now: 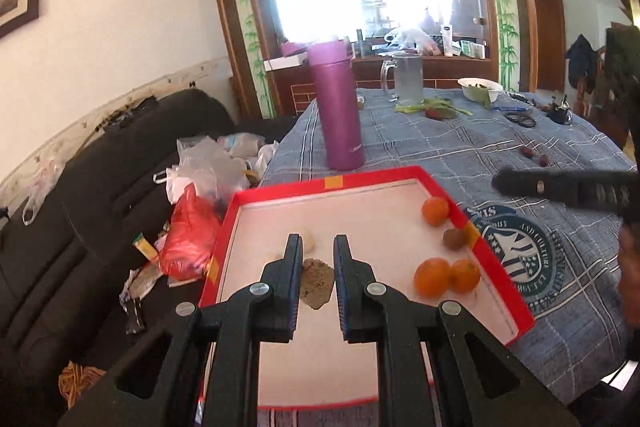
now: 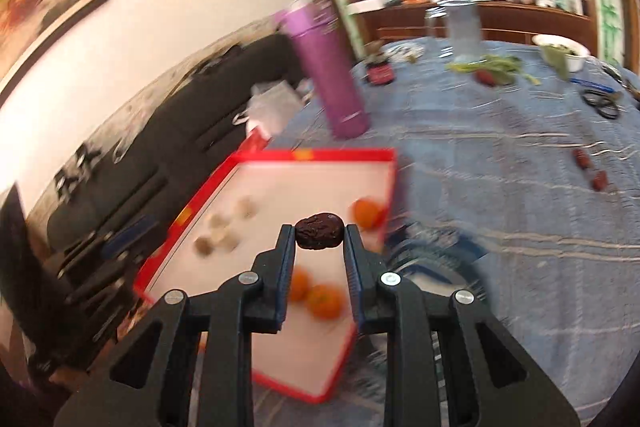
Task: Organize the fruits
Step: 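Carry the red date and yam slice over the tray, then lower the yam slice and date into the tray and open both tools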
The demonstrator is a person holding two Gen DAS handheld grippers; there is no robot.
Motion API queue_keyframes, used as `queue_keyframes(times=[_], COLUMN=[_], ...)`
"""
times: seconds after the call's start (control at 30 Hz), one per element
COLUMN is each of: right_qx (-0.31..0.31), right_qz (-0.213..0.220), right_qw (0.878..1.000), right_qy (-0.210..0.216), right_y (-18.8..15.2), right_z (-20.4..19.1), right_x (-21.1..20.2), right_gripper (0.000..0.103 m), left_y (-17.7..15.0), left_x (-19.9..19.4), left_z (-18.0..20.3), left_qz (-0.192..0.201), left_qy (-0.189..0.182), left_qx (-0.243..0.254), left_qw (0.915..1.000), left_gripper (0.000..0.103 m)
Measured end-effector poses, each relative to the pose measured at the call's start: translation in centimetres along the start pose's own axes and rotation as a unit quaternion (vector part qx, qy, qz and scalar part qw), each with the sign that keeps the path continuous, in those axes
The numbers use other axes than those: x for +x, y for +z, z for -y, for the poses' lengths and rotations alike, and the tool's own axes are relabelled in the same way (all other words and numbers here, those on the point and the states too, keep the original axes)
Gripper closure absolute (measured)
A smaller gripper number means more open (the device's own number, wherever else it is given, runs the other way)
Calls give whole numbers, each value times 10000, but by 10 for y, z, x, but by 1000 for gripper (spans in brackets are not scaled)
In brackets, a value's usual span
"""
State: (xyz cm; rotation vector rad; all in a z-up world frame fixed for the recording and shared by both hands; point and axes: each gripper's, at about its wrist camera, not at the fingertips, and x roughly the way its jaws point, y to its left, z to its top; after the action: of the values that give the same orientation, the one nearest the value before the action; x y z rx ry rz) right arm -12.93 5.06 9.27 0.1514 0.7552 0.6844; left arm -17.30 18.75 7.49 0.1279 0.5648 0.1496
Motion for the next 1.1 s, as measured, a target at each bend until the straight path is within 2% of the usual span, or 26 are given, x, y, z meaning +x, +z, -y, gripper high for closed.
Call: queue_keyframes(times=[0.13,0.23,0.37,0.7,1.1], right_qx=[-347,-383,-397,-418,-421], right_qz=[-217,-362,-549,-651,-759], right_qw=[9992,9986,9977,9969,9961], right_qy=[36,60,-8,-109,-126], right_y=[-18,-28,-41,-53,-58], right_z=[-27,-33,-33,-39,-39], right_x=[12,19,29,38,53], right_gripper=[76,76,76,76,76], left_y=[-9,-13,-16,-27,-32], left_x=[1,2,4,18,31], left_z=[-6,-10,-10,-22,-22], left_qz=[-119,-150,-139,-460,-665], left_qy=[-59,-49,194,369,331], left_qx=[-95,-174,-116,-263,-258], left_qw=[9999,9997,9996,9979,9969], left_gripper=[89,89,89,89,89])
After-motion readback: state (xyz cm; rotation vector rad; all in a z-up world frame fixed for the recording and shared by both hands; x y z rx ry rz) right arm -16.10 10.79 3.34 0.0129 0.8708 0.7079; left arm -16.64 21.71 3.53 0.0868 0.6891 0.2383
